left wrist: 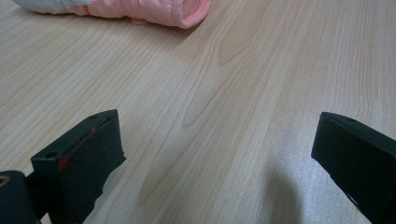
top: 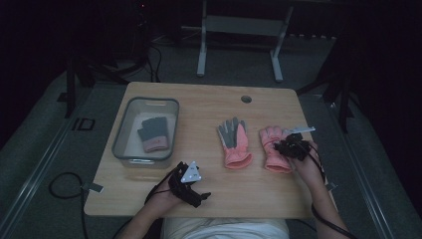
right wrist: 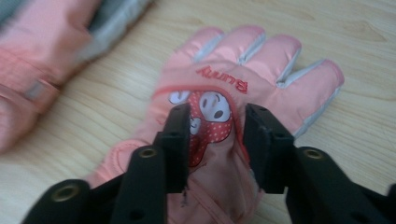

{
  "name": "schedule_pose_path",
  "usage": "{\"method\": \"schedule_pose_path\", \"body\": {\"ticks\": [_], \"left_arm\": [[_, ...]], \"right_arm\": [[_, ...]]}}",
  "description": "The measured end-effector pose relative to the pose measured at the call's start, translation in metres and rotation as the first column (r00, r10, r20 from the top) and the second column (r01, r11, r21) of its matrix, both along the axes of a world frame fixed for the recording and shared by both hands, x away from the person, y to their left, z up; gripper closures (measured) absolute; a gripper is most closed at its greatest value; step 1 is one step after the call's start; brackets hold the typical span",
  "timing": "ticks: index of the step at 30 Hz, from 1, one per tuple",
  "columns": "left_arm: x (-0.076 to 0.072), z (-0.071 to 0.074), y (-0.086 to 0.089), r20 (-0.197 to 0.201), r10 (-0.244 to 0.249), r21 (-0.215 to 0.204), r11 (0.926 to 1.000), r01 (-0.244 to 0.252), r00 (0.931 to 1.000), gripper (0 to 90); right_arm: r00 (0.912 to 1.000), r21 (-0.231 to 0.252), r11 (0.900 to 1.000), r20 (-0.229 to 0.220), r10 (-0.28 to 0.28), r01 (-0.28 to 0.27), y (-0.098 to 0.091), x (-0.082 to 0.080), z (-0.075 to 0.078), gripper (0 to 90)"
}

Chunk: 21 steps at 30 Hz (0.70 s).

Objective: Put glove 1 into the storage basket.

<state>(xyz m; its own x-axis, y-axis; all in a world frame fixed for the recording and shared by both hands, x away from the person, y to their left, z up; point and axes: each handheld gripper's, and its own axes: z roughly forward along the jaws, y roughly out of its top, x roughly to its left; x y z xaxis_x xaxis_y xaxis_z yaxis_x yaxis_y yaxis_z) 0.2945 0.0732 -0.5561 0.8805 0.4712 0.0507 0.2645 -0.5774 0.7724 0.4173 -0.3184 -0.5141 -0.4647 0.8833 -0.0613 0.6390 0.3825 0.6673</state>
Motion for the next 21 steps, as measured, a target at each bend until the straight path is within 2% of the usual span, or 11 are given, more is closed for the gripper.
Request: {"method": "schedule_pose_path", "body": {"ticks": [5, 7, 9, 12, 15, 21], "left_arm": [[0.000, 0.000, 0.000, 0.000, 0.000, 0.001, 1.0000, 0.000, 1.0000, 1.6], [0.000, 0.000, 0.000, 0.000, 0.000, -0.002, 1.0000, 0.000, 1.0000, 1.6], [0.000, 0.000, 0.000, 0.001, -0.001, -0.003, 1.0000, 0.001, 1.0000, 1.6], [-0.001, 0.000, -0.001, 0.001, -0.001, -0.002, 1.0000, 0.001, 1.0000, 1.6], [0.000, 0.000, 0.000, 0.000, -0.001, -0.003, 1.0000, 0.001, 1.0000, 1.6], [0.001, 0.000, 0.001, -0.001, 0.001, -0.006, 1.0000, -0.001, 1.0000, 1.6]], "right_arm": [[0.9993, -0.060, 0.9979, 0.031, -0.022, 0.024, 0.010, -0.004, -0.011, 71.2], [0.9993, -0.062, 0.9976, 0.025, -0.028, 0.030, 0.011, -0.004, -0.011, 73.7], [0.9991, -0.048, 0.9980, 0.013, -0.040, 0.041, 0.011, -0.003, -0.011, 79.9], [0.9977, -0.043, 0.9971, 0.026, -0.062, 0.063, 0.013, -0.005, -0.010, 85.6], [0.9966, -0.010, 0.9969, 0.028, -0.078, 0.079, 0.012, -0.005, -0.006, 87.1], [0.9945, 0.017, 0.9967, 0.066, -0.081, 0.080, 0.013, -0.008, 0.014, 87.6]]}}
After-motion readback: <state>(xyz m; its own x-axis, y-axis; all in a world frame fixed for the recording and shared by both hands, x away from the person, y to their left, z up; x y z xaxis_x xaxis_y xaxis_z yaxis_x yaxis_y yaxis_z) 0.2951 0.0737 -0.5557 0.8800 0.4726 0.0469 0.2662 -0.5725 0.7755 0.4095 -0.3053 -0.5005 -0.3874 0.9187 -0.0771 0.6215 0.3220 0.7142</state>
